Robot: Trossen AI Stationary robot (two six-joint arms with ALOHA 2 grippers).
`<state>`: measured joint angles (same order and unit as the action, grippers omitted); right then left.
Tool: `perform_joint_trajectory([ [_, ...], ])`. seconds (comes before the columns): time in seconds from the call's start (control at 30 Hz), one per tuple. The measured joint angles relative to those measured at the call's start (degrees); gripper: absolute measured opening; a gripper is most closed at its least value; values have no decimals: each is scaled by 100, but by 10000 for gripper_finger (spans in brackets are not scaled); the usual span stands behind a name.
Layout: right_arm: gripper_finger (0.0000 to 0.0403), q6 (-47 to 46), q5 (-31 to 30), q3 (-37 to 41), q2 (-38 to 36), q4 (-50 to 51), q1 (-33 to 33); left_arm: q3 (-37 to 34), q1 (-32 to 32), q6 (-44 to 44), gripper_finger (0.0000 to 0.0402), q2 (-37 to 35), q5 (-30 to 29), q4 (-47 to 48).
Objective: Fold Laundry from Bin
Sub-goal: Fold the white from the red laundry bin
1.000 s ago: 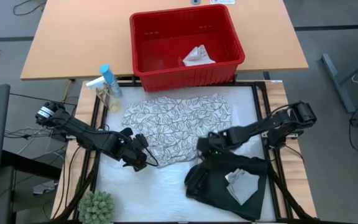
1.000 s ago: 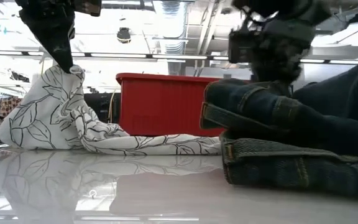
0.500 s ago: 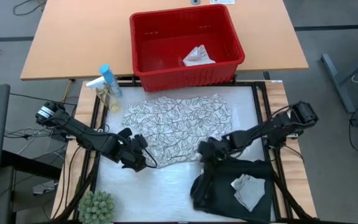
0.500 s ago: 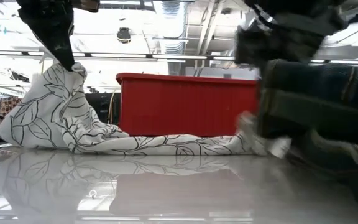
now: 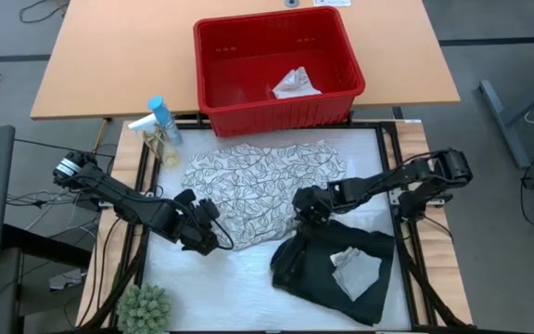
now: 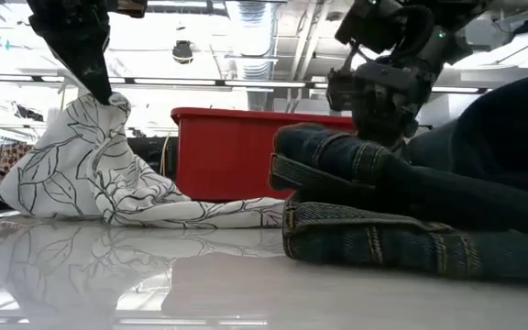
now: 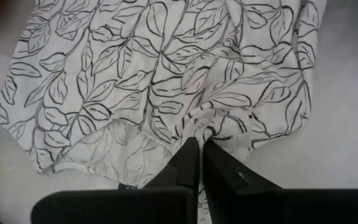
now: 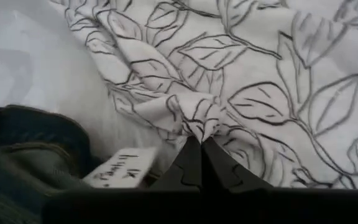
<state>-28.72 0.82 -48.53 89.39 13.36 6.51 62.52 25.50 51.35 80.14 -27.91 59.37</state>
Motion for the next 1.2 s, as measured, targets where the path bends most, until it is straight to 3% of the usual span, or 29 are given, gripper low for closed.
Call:
perform_joint_trajectory([
  [0.1,19,73,280,128,-14,-85,477,0,2,33,0,0,8,-2],
  [0.27,19,31,706,292,-8,689,1012,-2,61,40,0,0,-27,-7],
  [0.57,19,332,575,-96,-419,-97,209,-2,61,-2,0,0,-95,20],
  [0.77,19,156,163,-129,-471,397,-203,-2,66,0,0,0,-62,30],
  [0.93,19,583,972,-82,-478,353,18,-2,80,-3,0,0,-58,35],
  [1.07,19,678,1483,29,-482,1066,407,-2,129,59,0,0,-64,35],
  [1.2,19,618,1272,10,-553,1426,402,-3,187,86,0,0,-88,38],
])
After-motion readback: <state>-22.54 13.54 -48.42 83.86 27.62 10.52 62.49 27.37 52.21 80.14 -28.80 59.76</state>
